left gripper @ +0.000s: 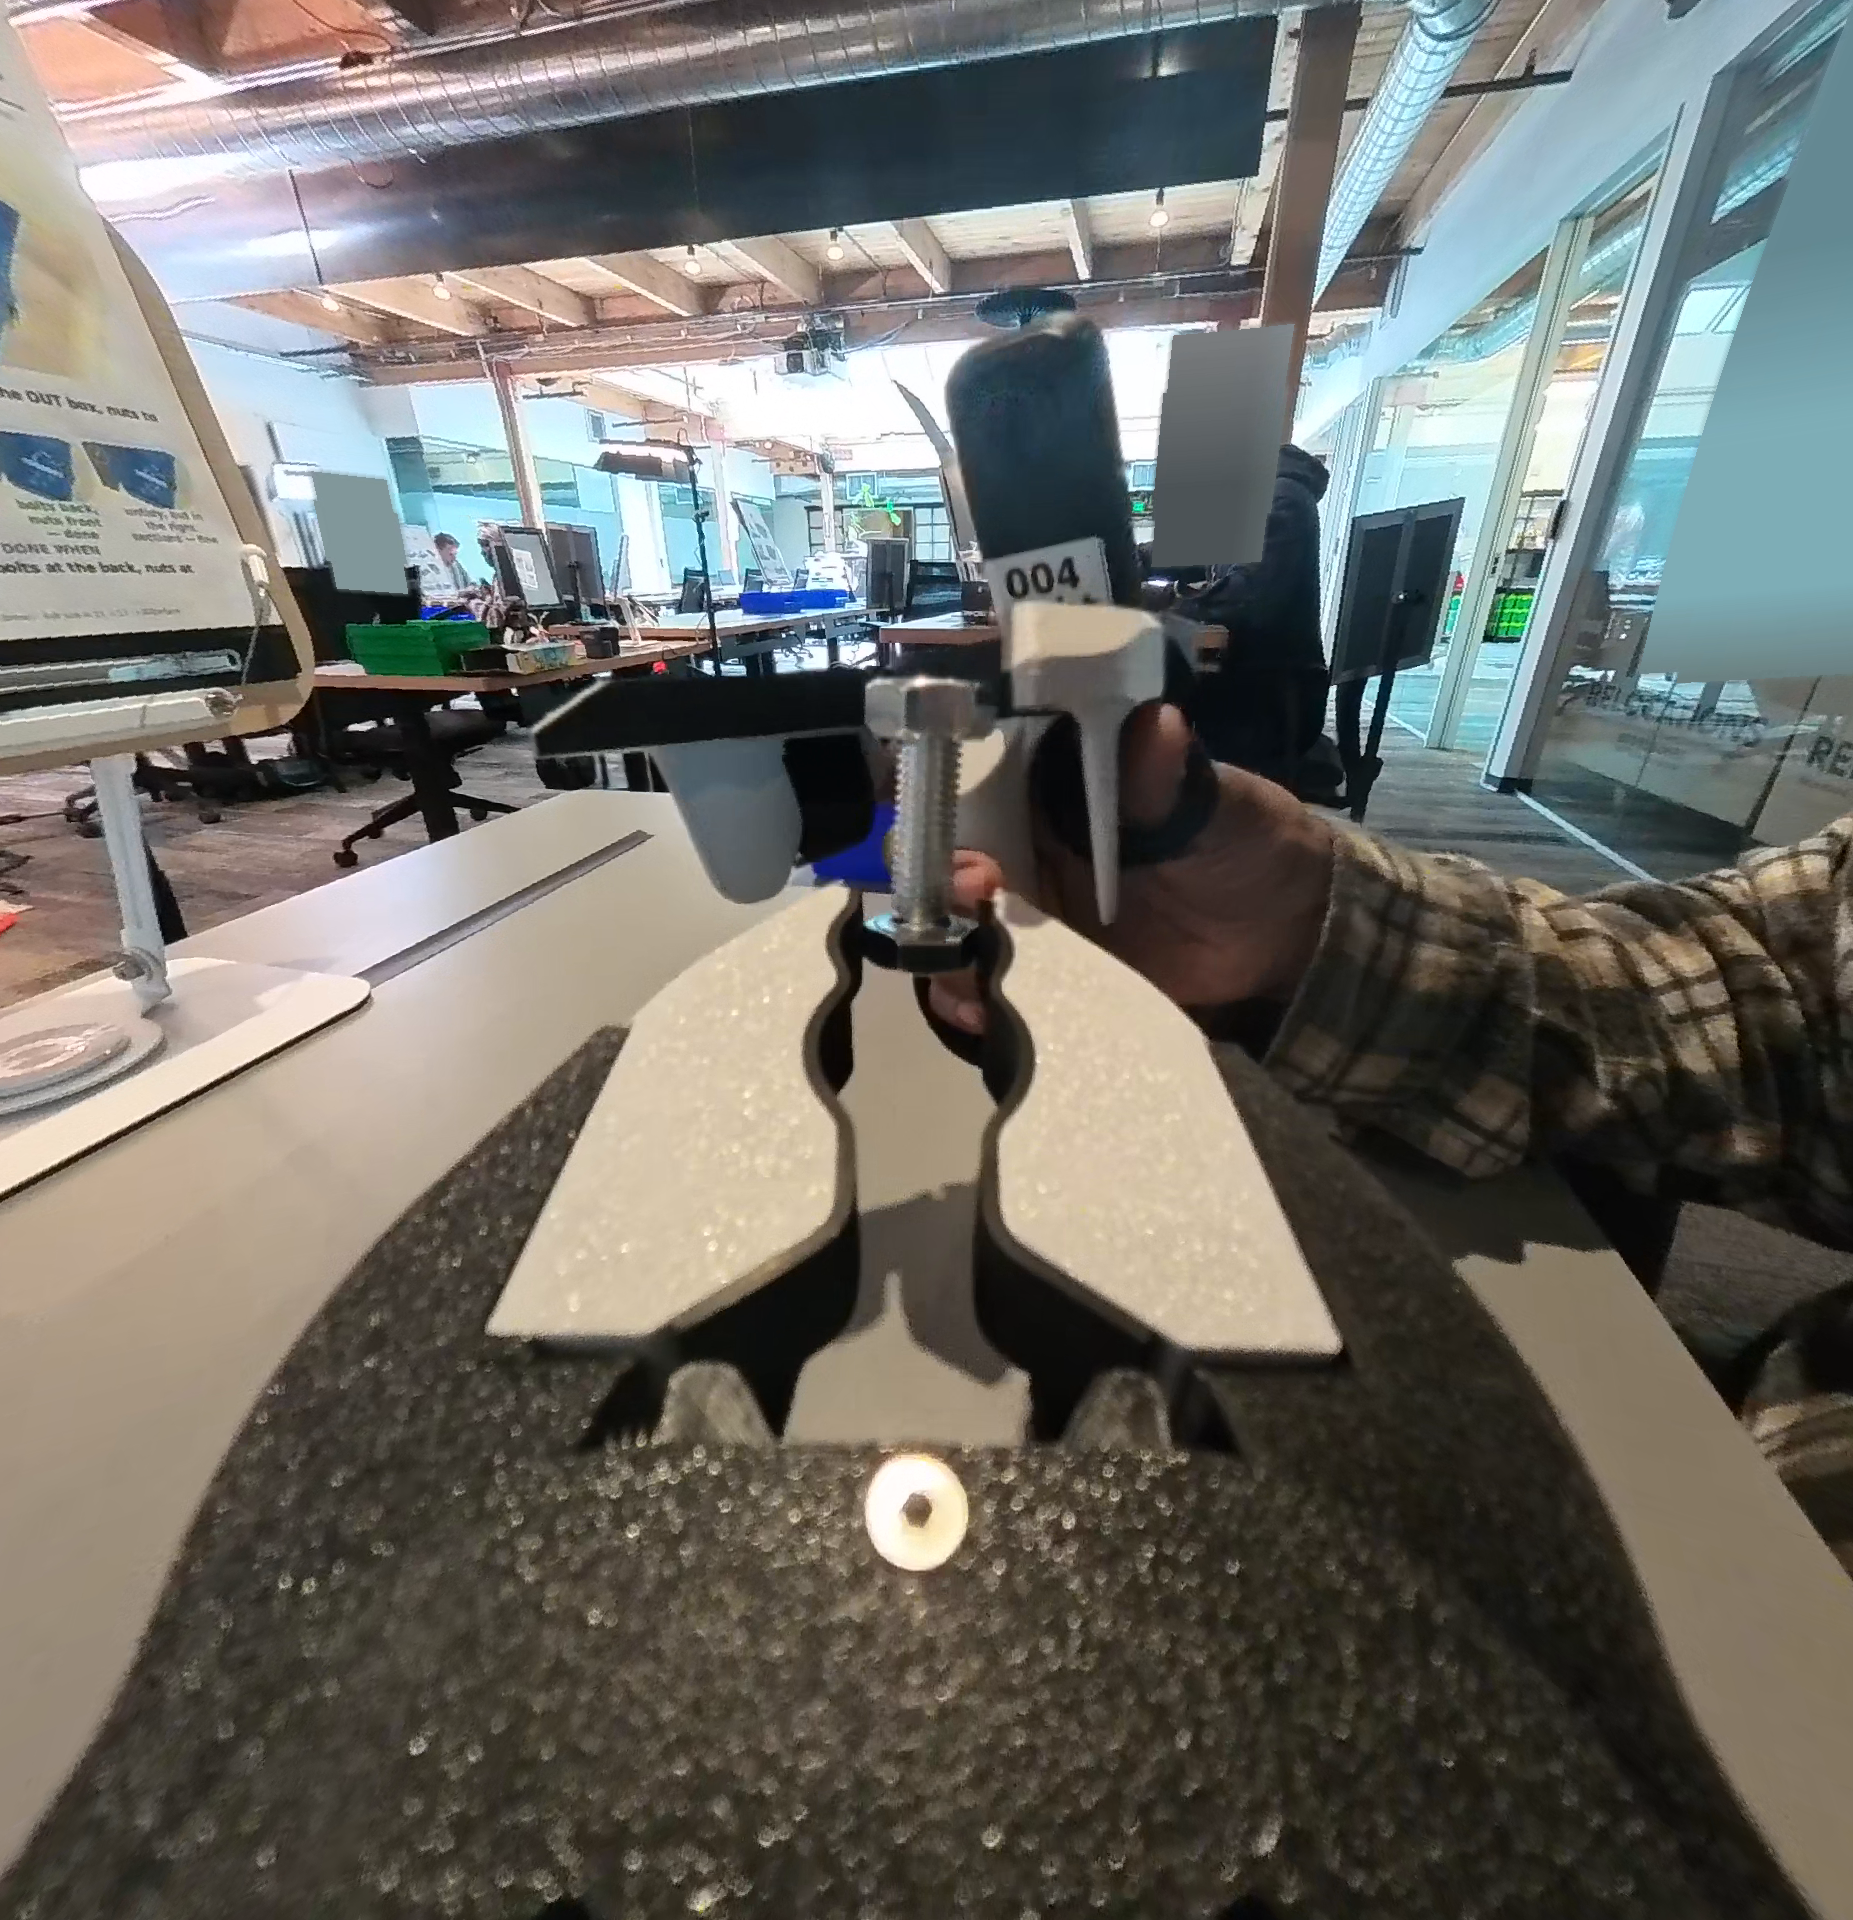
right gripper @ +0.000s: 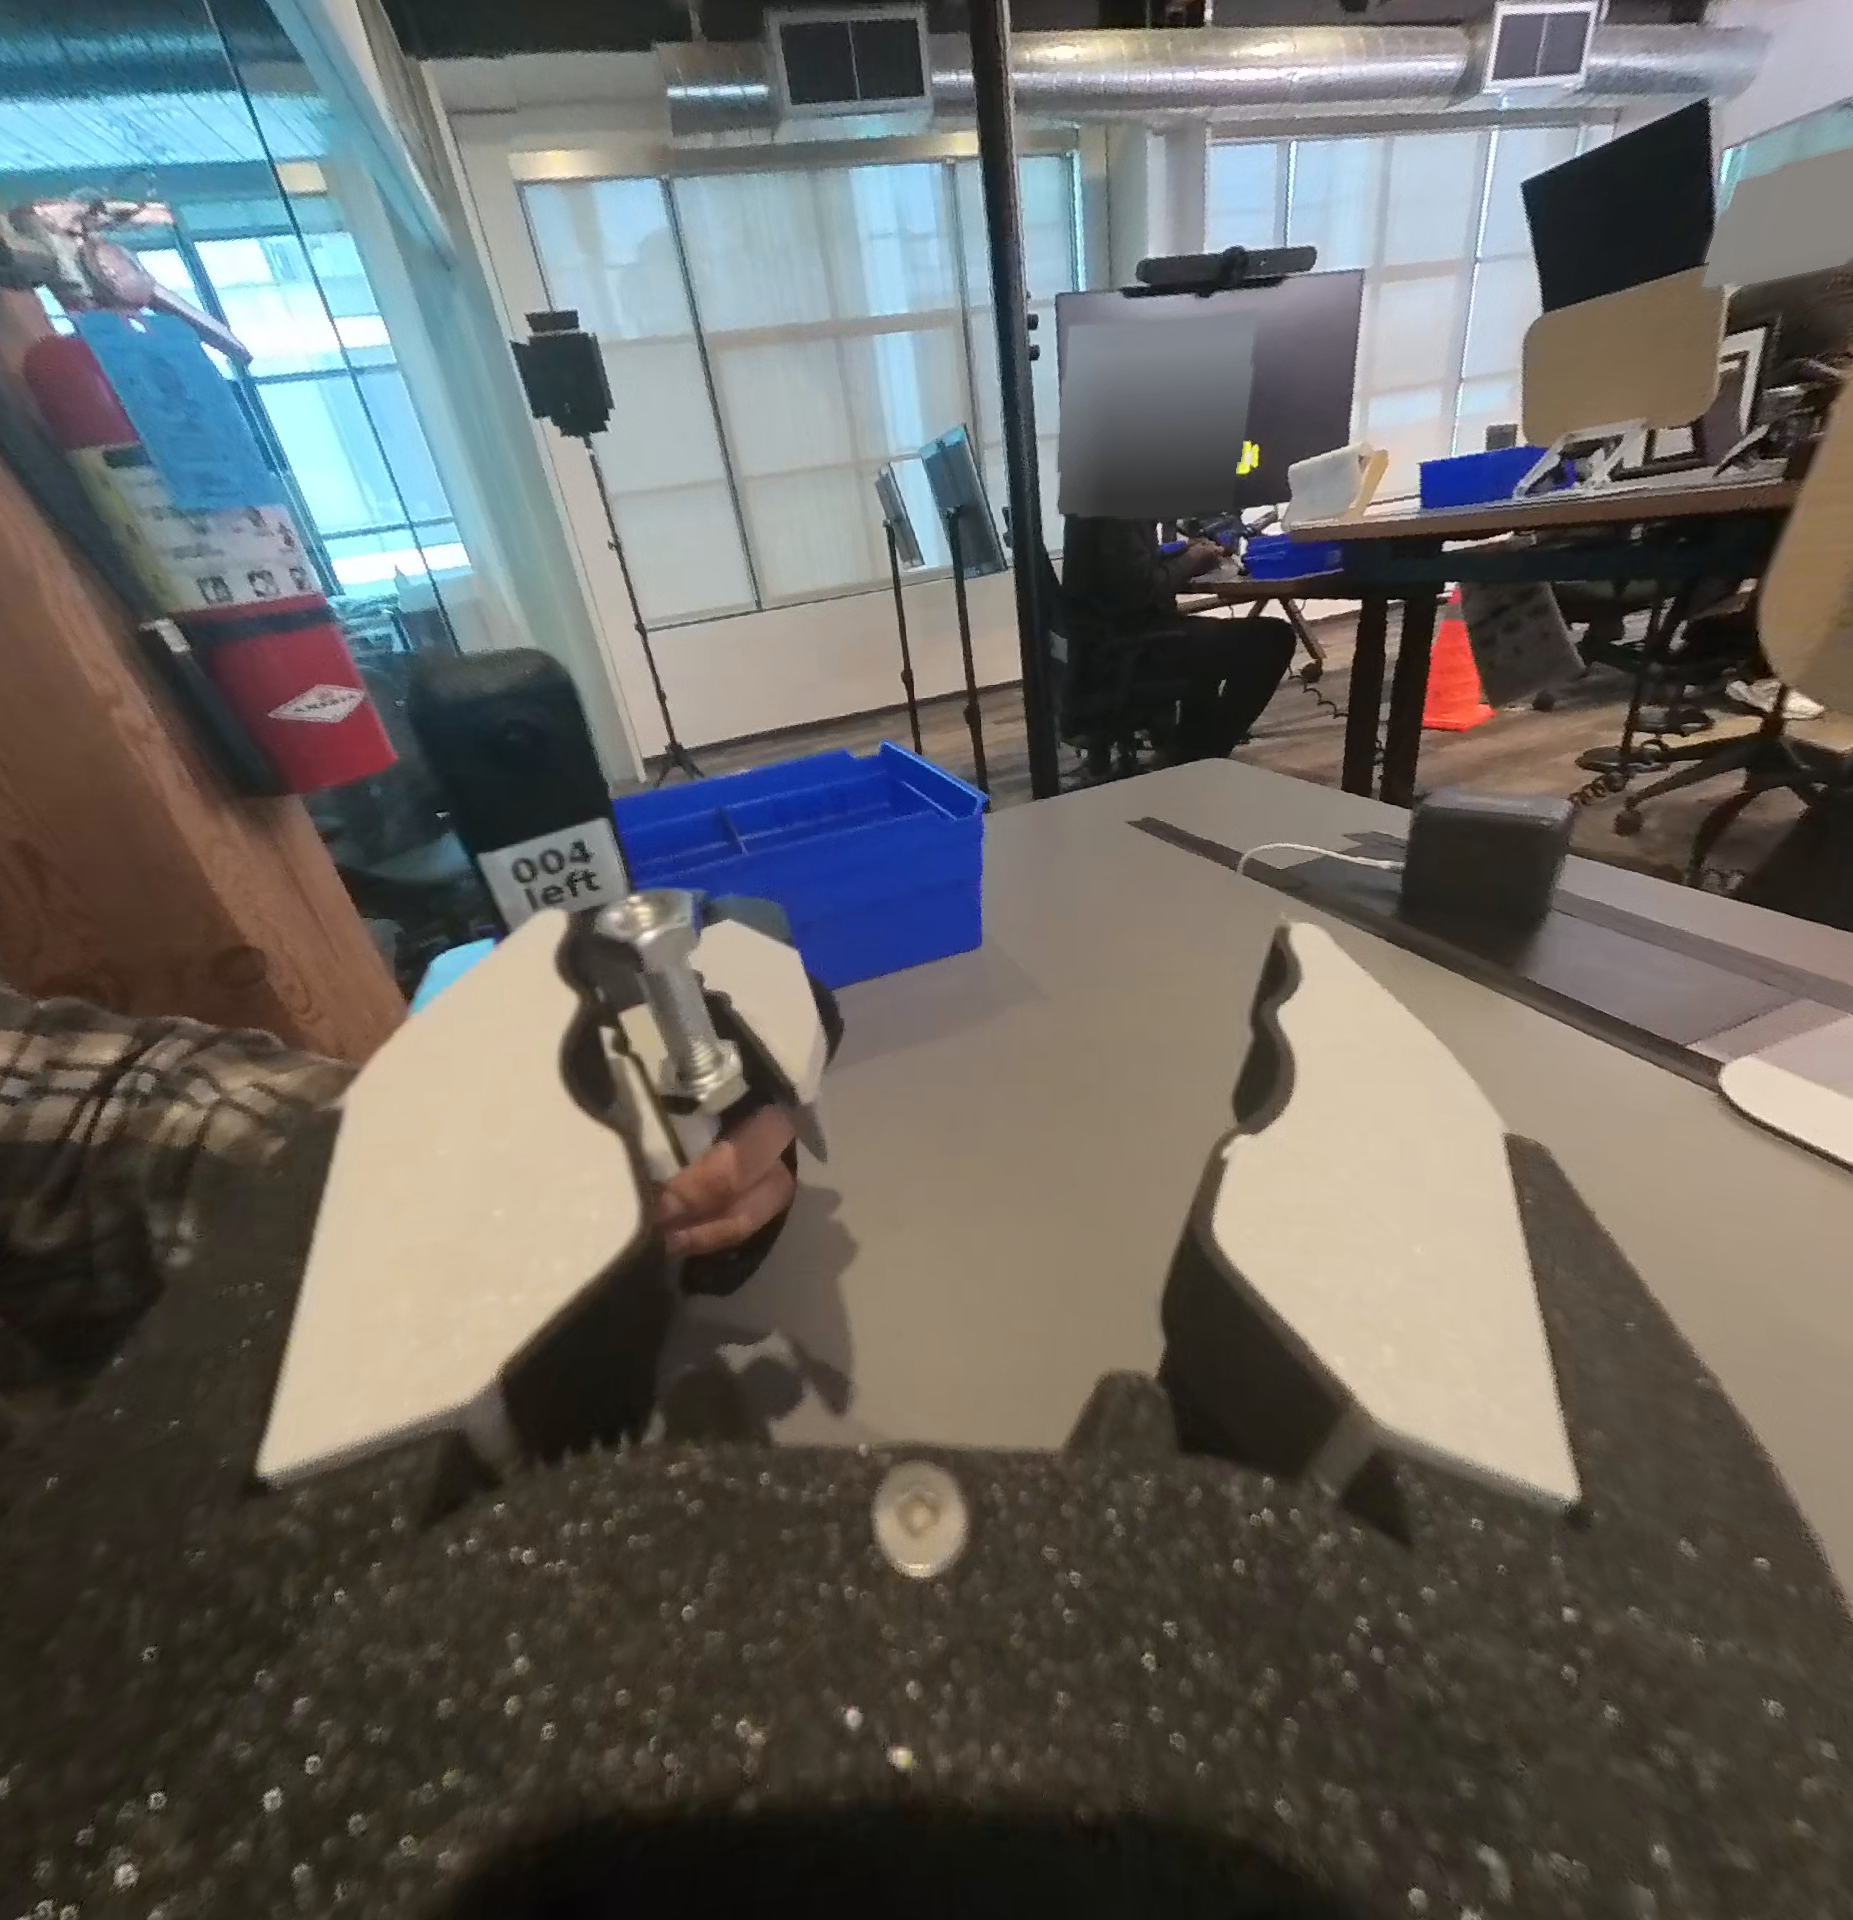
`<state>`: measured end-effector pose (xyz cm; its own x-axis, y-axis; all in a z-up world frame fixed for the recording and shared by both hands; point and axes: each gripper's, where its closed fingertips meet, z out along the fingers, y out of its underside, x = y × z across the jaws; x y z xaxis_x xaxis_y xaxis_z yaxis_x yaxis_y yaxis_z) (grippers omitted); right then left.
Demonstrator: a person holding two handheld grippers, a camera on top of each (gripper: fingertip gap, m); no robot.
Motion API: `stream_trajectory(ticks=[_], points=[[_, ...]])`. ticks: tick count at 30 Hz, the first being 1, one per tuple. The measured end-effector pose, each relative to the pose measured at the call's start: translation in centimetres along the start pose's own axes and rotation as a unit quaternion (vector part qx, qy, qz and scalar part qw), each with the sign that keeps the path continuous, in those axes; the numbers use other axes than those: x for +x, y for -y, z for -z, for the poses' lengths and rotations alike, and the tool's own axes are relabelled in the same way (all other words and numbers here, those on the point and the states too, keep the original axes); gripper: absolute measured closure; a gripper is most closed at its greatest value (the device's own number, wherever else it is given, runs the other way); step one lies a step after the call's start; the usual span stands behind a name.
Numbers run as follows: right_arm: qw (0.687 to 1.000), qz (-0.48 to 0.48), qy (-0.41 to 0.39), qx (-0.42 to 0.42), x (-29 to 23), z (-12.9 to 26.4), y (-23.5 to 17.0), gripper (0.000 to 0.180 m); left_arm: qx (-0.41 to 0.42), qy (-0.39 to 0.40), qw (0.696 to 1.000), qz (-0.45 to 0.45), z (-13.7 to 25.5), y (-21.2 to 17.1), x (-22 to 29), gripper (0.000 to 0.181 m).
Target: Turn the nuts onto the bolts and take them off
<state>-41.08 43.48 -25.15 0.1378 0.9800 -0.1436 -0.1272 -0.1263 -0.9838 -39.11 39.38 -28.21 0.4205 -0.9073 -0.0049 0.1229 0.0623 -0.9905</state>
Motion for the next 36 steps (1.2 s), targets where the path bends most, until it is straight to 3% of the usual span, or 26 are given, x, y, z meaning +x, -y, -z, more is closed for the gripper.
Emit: stream_trajectory(ticks=[24,26,29,30,36], points=[[1.0,0.01,0.021,-0.001,-1.0,0.1,0.5,0.068,0.006,0.008,1.0,-0.007,0.2,0.4,-0.2,0.161],[1.0,0.004,0.016,0.0,-1.4,0.5,0.5,0.077,0.005,0.022,1.0,-0.008,0.3,0.4,-0.6,0.161],[1.0,-0.019,-0.019,0.016,-2.2,1.2,0.3,0.123,-0.01,0.072,0.997,-0.01,0.6,-0.2,-2.1,0.161],[0.999,-0.026,-0.043,0.012,-2.2,1.4,-0.1,0.128,-0.015,0.088,0.996,-0.011,0.7,-0.3,-2.5,0.161],[0.993,-0.024,-0.119,0.0,-2.0,-0.2,-1.2,0.132,-0.022,0.137,0.99,-0.004,1.0,-0.7,-3.8,0.161]])
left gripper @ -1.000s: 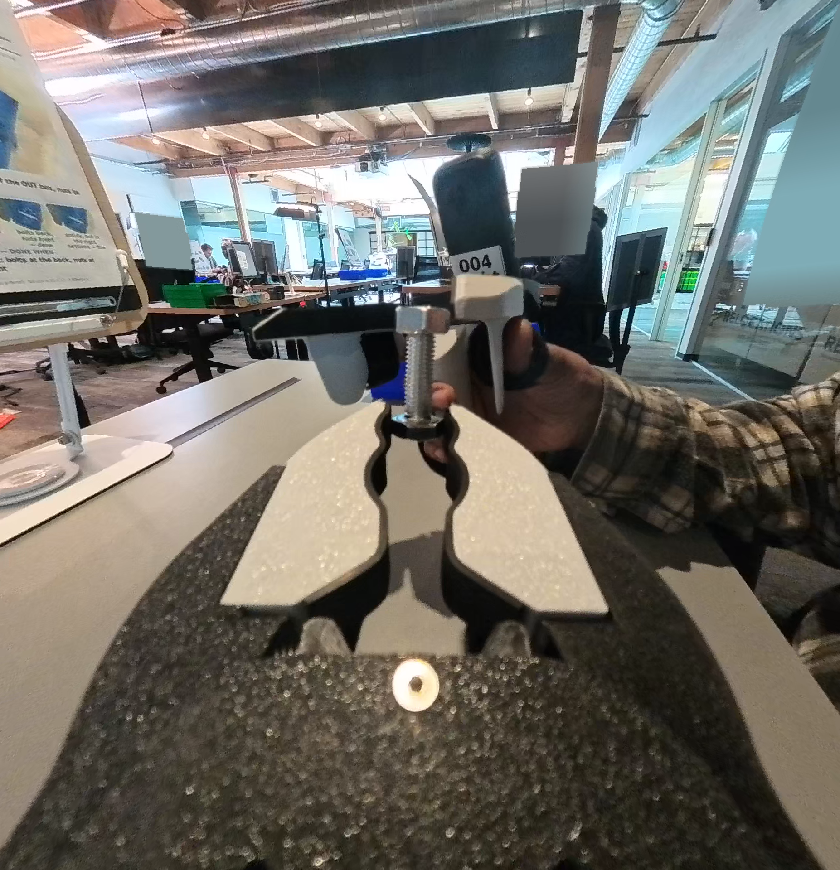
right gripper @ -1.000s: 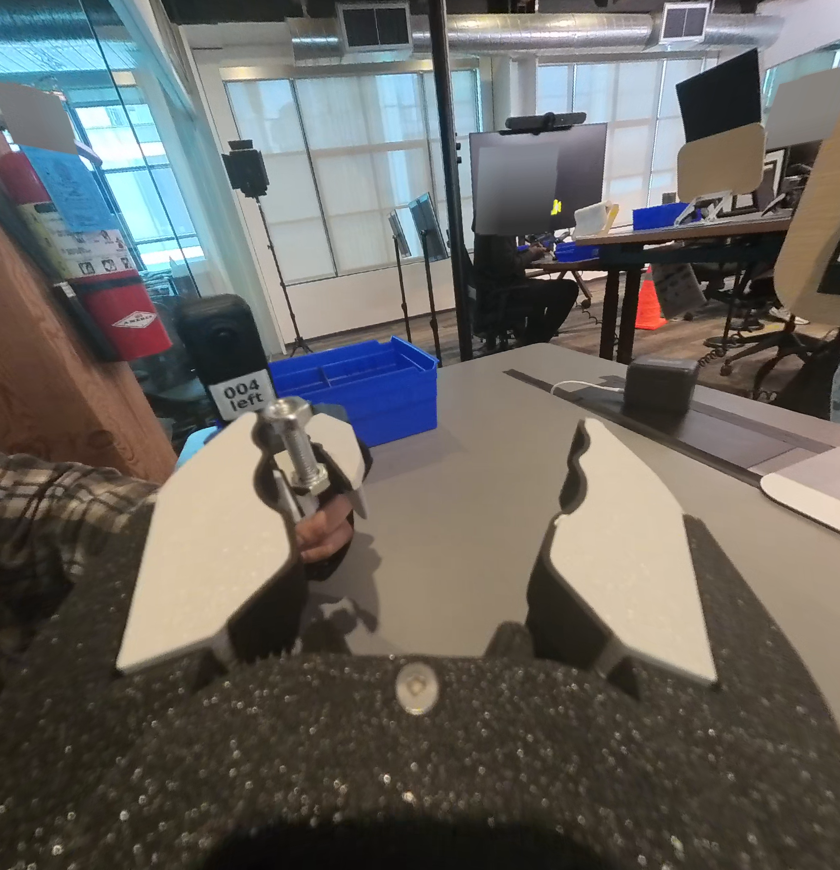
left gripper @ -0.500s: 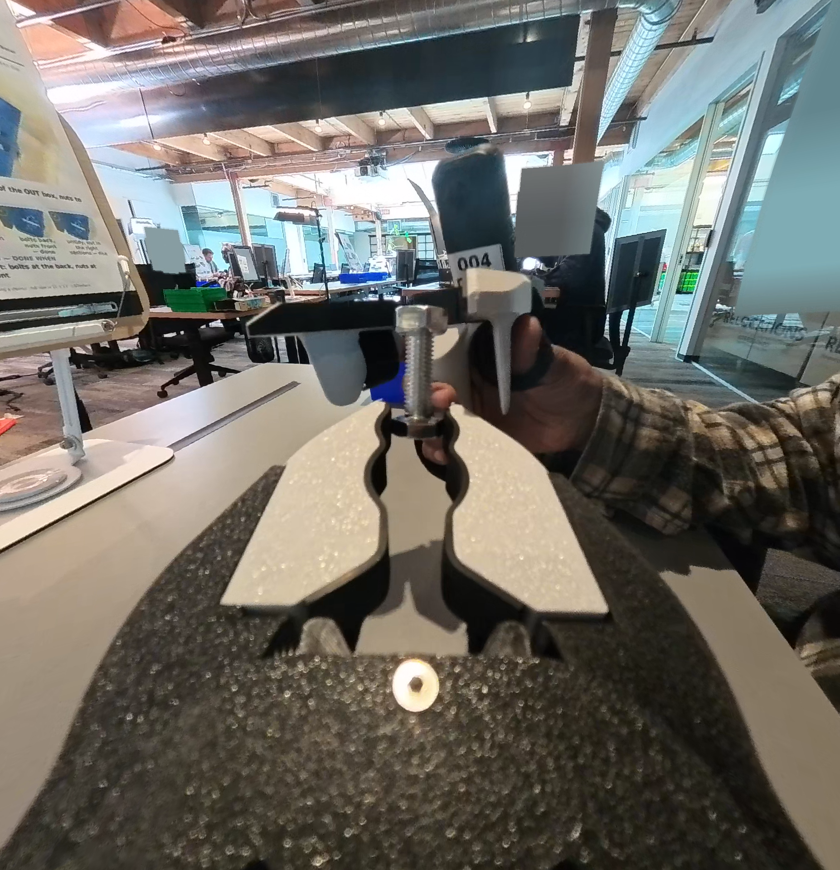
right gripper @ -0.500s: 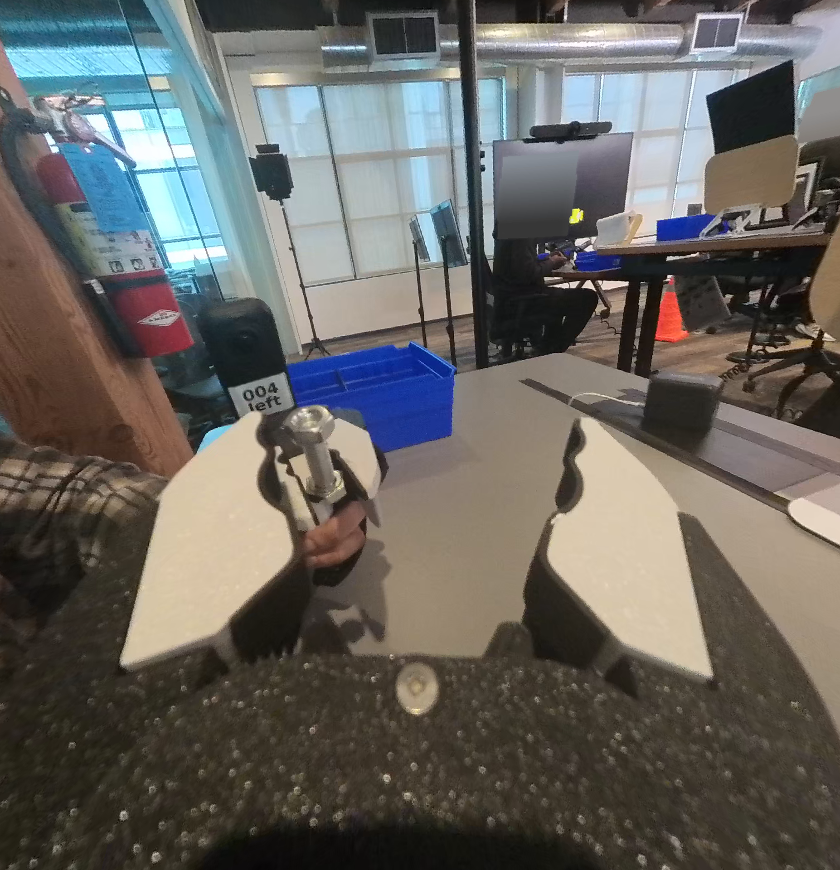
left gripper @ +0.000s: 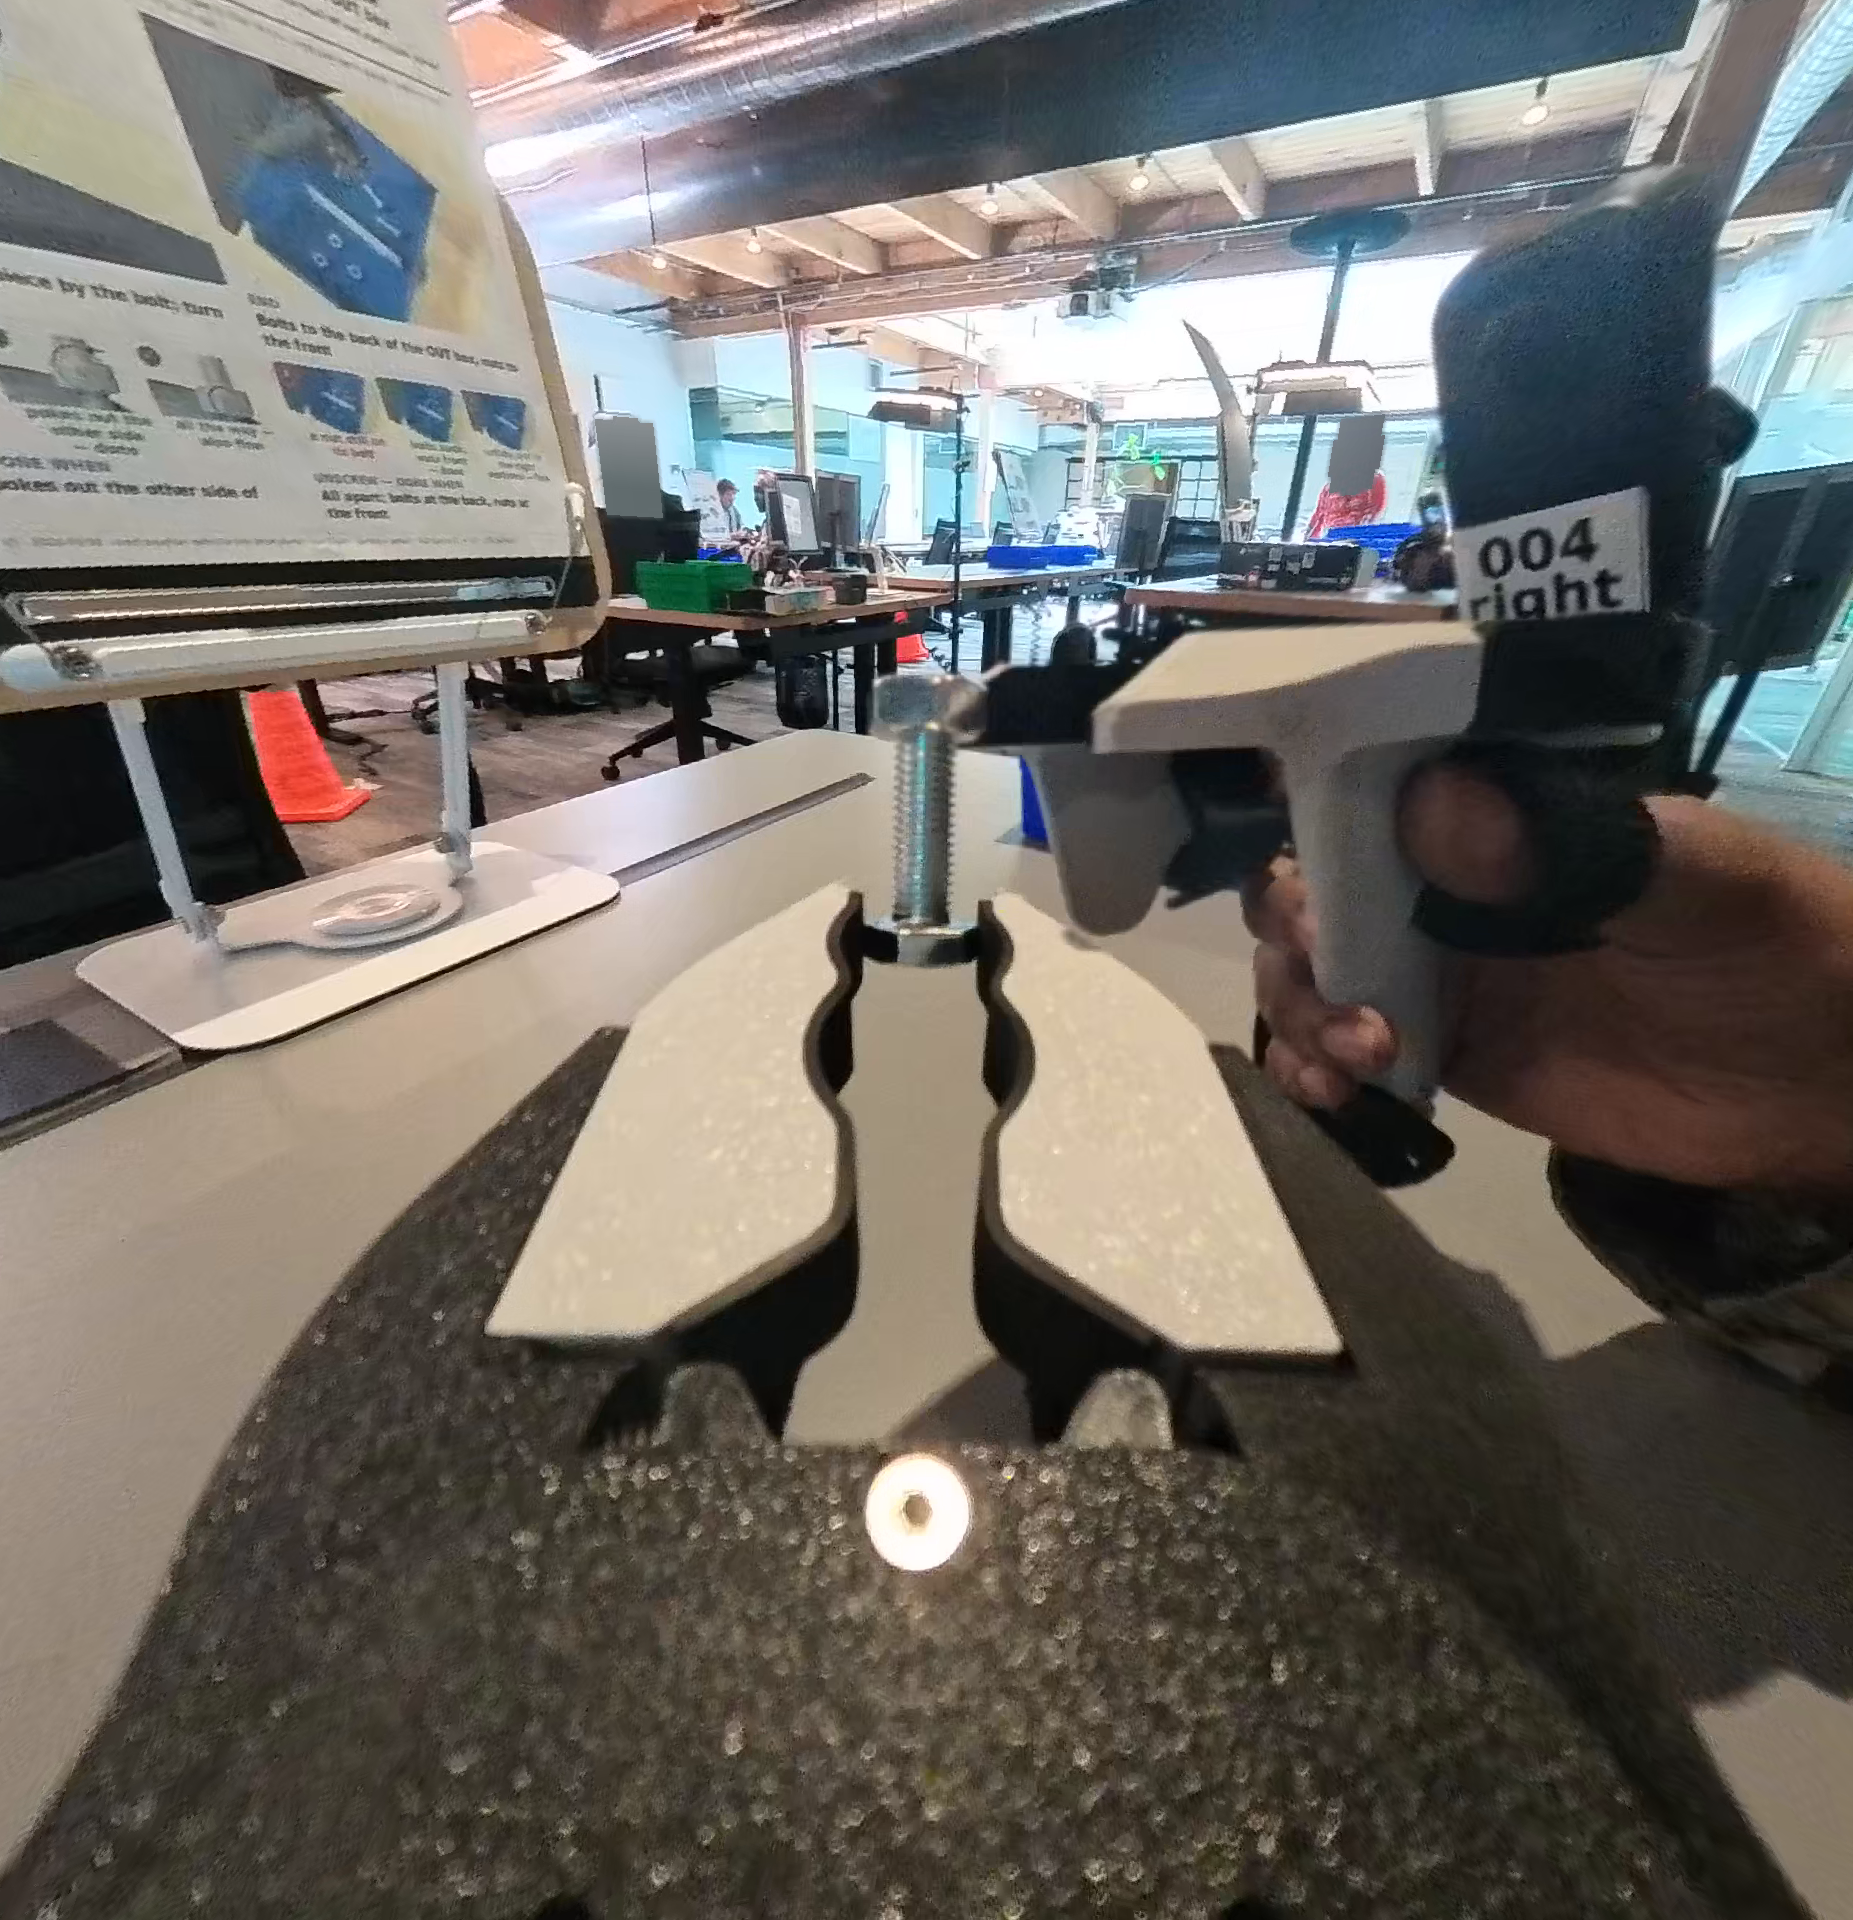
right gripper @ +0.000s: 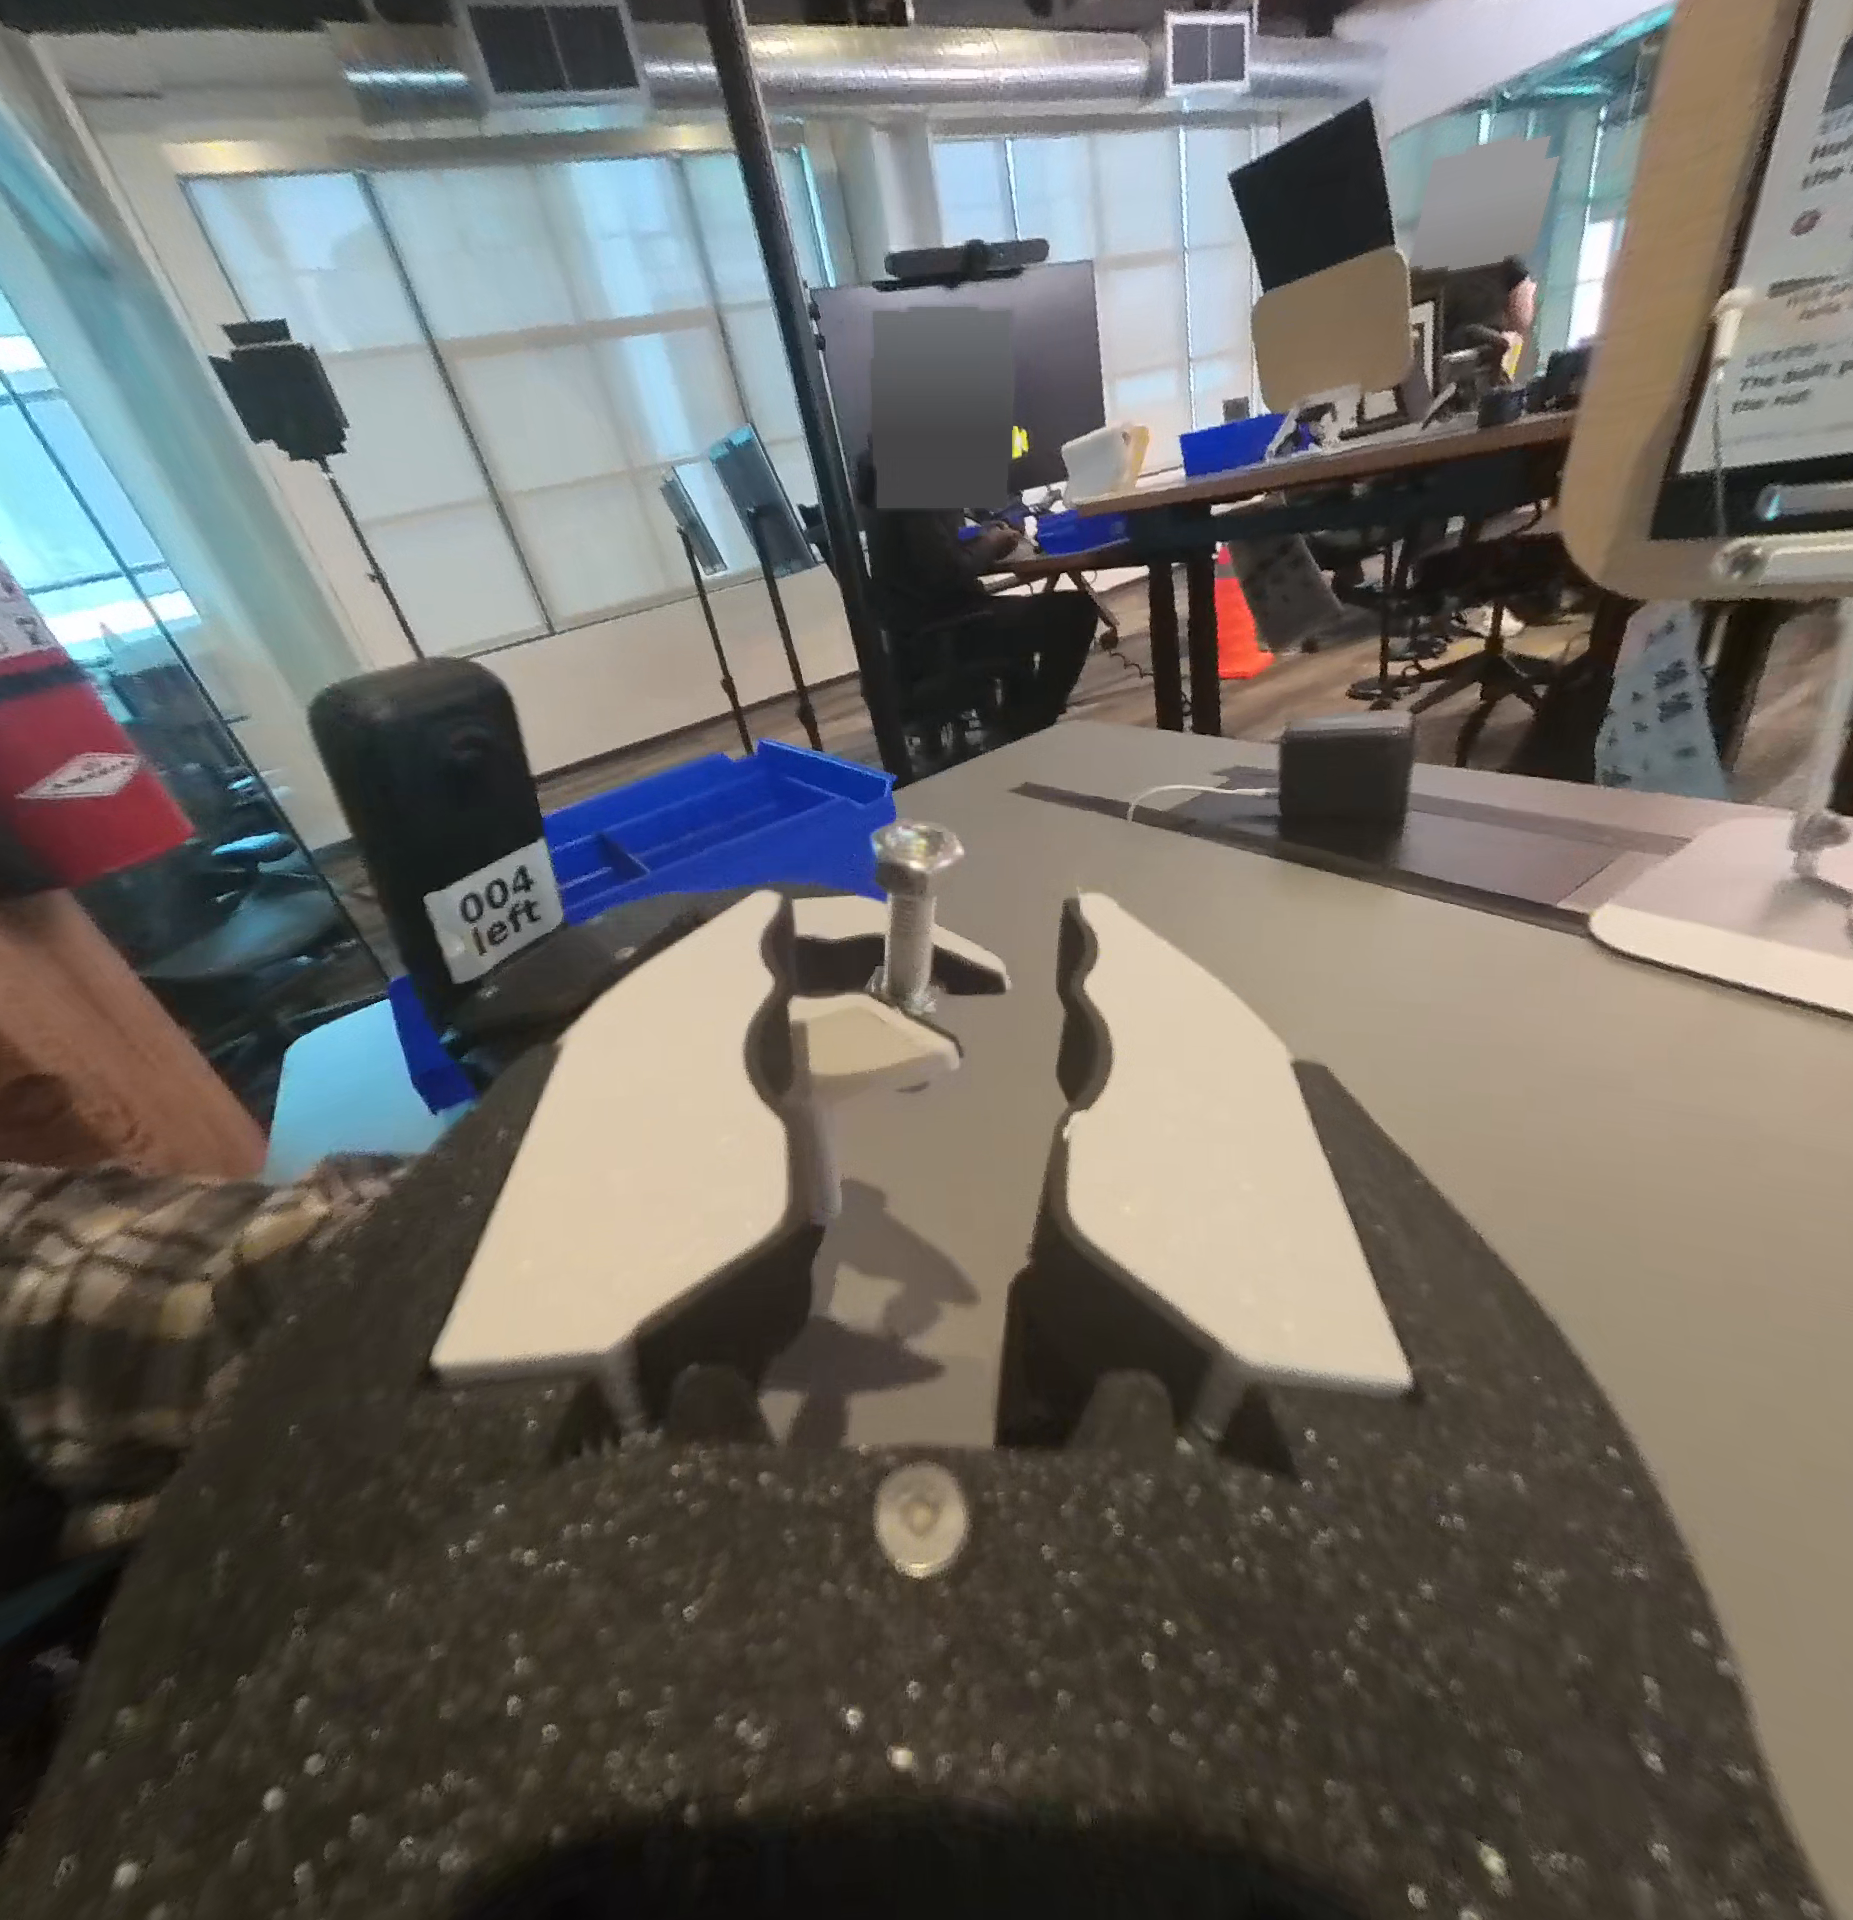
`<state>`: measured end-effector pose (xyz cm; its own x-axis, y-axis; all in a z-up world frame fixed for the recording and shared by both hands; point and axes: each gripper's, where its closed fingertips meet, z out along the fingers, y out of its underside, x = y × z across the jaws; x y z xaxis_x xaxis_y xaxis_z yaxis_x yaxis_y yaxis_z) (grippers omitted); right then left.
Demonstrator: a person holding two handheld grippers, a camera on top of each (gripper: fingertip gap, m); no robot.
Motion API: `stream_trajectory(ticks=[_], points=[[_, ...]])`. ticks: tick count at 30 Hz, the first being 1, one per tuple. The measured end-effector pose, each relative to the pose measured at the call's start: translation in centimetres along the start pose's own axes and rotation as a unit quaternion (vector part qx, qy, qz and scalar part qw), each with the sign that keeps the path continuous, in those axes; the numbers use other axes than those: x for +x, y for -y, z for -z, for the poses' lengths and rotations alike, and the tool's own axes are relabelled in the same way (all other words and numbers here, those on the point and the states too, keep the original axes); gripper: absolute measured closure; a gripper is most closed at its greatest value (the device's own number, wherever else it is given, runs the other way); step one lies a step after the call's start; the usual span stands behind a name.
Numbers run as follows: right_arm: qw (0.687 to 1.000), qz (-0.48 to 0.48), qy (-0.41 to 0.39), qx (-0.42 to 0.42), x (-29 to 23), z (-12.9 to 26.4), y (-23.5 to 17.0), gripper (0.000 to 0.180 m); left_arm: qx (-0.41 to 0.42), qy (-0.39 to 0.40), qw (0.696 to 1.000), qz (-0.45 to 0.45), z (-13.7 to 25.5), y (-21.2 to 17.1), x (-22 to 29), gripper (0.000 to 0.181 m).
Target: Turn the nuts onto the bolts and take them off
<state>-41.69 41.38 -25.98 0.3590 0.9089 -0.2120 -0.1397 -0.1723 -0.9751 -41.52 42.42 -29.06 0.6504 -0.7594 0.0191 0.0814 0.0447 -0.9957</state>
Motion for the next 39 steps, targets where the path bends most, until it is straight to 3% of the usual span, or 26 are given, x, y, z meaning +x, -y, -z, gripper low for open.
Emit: stream_trajectory(ticks=[4,10,13,21,29,39], points=[[1.0,-0.021,0.014,0.018,-0.3,-0.8,0.4,0.146,0.0,-0.001,1.0,0.001,0.0,0.1,0.1,0.161],[0.999,-0.025,0.033,0.016,-0.7,-1.7,0.5,0.146,-0.003,-0.008,1.0,-0.009,0.0,0.1,0.5,0.161],[0.998,-0.009,0.062,0.007,-1.2,-1.8,0.4,0.162,-0.002,-0.015,1.0,-0.018,0.0,0.2,0.9,0.161],[0.985,0.05,0.166,-0.021,-2.0,-0.9,0.4,0.162,0.004,-0.068,0.998,-0.009,0.0,0.5,2.1,0.161],[0.951,0.101,0.286,-0.054,-2.7,0.2,-0.2,0.162,-0.008,-0.105,0.994,-0.011,-0.1,-0.1,3.0,0.161],[0.894,0.087,0.436,-0.057,-3.7,1.8,-0.3,0.162,-0.008,-0.149,0.989,-0.014,-0.1,-0.3,4.4,0.161]])
